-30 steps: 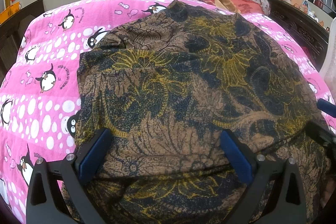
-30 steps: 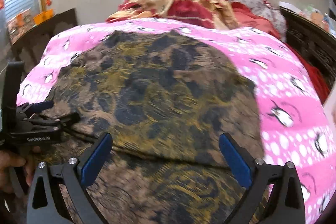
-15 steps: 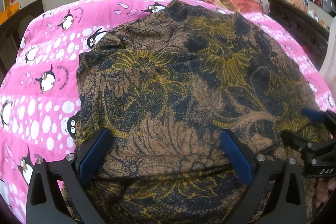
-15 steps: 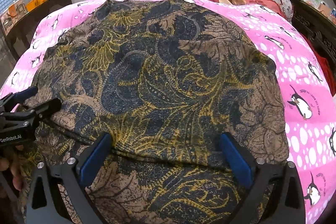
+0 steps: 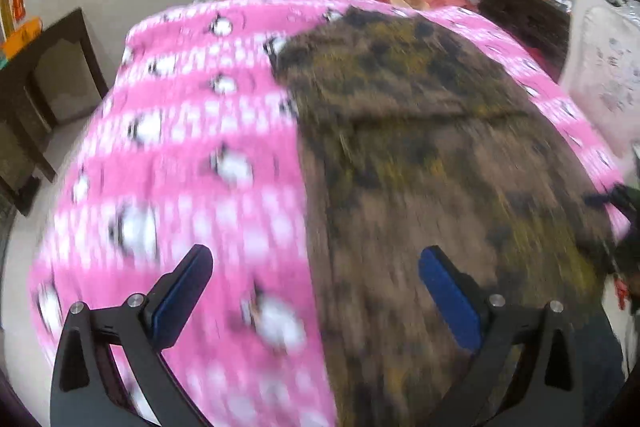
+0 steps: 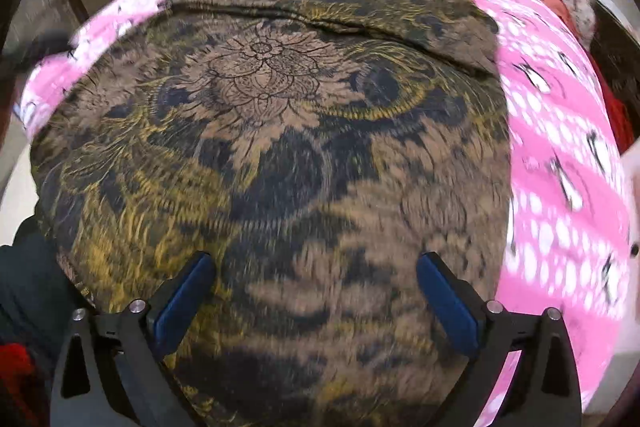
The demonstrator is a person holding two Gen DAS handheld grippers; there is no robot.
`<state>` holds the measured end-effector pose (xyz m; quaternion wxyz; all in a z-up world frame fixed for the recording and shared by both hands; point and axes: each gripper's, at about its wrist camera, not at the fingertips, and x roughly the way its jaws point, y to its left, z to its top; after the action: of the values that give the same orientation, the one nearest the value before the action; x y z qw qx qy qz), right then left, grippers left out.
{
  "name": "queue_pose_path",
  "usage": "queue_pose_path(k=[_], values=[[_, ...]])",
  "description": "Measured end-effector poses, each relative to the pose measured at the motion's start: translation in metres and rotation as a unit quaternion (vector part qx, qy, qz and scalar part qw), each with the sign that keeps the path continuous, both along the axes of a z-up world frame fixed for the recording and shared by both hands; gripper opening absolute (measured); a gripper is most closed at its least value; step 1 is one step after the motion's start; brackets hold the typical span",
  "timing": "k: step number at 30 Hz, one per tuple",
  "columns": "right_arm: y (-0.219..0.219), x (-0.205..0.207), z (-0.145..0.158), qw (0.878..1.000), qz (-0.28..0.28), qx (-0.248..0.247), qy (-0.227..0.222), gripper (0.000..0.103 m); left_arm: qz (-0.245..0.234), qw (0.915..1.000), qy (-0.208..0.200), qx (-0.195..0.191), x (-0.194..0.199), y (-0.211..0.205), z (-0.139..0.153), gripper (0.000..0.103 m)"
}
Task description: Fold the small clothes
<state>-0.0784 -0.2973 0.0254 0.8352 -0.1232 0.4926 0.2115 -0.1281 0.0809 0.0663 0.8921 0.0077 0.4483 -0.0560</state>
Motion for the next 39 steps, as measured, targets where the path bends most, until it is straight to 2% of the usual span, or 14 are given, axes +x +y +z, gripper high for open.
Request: queue_pose_path(k=[3,6,9,14,17,21,23,24,25,26,28,30,34,39], values=[[0.001,-0.011,-0.004,0.999,-0.012,0.001,-0.040,0.103,-0.011,0.9999,0.005,-0.007,-0.038,-0.006,-0.013,0.103],[0.000,-0.020,-0.007,0.998,-0.029,0.008,-0.053,0.103,-0.020,0.9994,0.008,-0.025,-0.068,-0.009,-0.020,0.103],[-0.002,-0.020,-0.007,0.998,-0.031,0.013,-0.058,0.103,-0.002,0.9989,0.021,-0.041,-0.086,-0.001,-0.026,0.103],[0.002,-0.021,-0.008,0.997,-0.037,0.012,-0.062,0.103,0.009,0.9887,0.060,-0.137,-0.101,0.025,-0.050,0.101],[0.000,-0.021,-0.008,0.997,-0.038,0.012,-0.061,0.103,0.010,0.9776,0.070,-0.198,-0.092,0.036,-0.066,0.091],[0.001,-0.020,-0.009,0.998,-0.038,0.011,-0.056,0.103,-0.013,0.9662,0.095,-0.239,-0.072,0.037,-0.090,0.075],[0.001,-0.020,-0.009,0.998,-0.039,0.009,-0.054,0.103,-0.027,0.9627,0.099,-0.250,-0.066,0.035,-0.095,0.072],[0.001,-0.019,-0.008,0.998,-0.038,0.009,-0.052,0.103,-0.033,0.9617,0.100,-0.253,-0.064,0.033,-0.095,0.063],[0.000,-0.019,-0.006,0.998,-0.036,0.010,-0.047,0.103,-0.040,0.9602,0.100,-0.258,-0.064,0.032,-0.094,0.049],[-0.002,-0.019,-0.001,0.998,-0.037,0.015,-0.042,0.101,-0.050,0.9587,0.098,-0.262,-0.064,0.030,-0.092,0.042],[-0.016,-0.026,0.010,0.996,-0.056,0.032,-0.054,0.096,-0.064,0.9621,0.093,-0.249,-0.069,0.022,-0.083,0.019],[-0.038,-0.039,0.021,0.994,-0.073,0.050,-0.072,0.097,-0.077,0.9650,0.087,-0.235,-0.074,0.016,-0.075,0.009],[-0.072,-0.066,0.016,0.994,-0.066,0.077,-0.049,0.097,-0.082,0.9658,0.069,-0.236,-0.078,0.017,-0.062,0.009],[-0.093,-0.097,-0.006,0.991,-0.064,0.114,-0.030,0.097,-0.077,0.9650,0.080,-0.237,-0.072,0.018,-0.066,0.011]])
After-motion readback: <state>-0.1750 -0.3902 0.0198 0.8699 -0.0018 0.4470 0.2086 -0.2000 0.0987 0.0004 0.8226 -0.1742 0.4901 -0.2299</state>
